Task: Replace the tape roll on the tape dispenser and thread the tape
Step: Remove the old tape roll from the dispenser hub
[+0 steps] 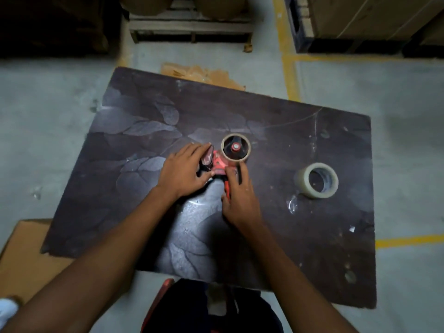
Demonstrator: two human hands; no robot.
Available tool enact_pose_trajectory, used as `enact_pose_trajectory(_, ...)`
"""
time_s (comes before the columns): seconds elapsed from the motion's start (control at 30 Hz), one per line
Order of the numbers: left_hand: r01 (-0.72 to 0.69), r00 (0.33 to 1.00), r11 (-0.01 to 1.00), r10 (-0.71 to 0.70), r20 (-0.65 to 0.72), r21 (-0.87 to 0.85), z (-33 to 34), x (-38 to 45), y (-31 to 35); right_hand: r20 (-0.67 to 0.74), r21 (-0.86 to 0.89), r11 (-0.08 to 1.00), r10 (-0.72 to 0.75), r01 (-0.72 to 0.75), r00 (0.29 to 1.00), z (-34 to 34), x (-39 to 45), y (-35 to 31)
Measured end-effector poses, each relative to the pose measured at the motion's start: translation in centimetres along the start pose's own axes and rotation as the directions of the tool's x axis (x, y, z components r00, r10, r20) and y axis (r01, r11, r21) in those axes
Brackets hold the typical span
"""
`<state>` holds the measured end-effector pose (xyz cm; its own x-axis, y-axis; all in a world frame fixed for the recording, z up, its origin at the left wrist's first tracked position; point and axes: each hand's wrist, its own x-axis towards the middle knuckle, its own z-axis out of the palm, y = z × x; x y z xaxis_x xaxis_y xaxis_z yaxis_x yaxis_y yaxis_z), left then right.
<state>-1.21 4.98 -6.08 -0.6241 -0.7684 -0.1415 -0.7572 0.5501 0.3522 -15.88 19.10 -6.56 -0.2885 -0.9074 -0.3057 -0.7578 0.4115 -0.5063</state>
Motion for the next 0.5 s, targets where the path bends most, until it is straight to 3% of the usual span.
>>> enact_pose_trajectory(0.13, 0.044, 0.998, 0.998, -0.046, -0.046, -0.05, 0.6, -1.9, 0.2, 0.017, 0.082, 0.996, -0.036, 0.035, 0.999, 1.3, -1.1, 0.4)
enact_pose_trajectory(0.4, 0.091, 0.99, 0.991, -0.101, -0.098, -0.093, 0.9, -6.3, -0.9, 0.017, 0.087, 0.984, -0.16, 0.158, 0.987, 3.5, -3.6, -0.1)
enact_pose_trajectory(0.5, 0.112, 0.986, 0.985, -0.126, -0.106, -0.13, 0.9, -6.2, -1.0, -0.118, 0.076, 0.981, -0.171, 0.18, 0.978, 3.3, -3.2, 0.0)
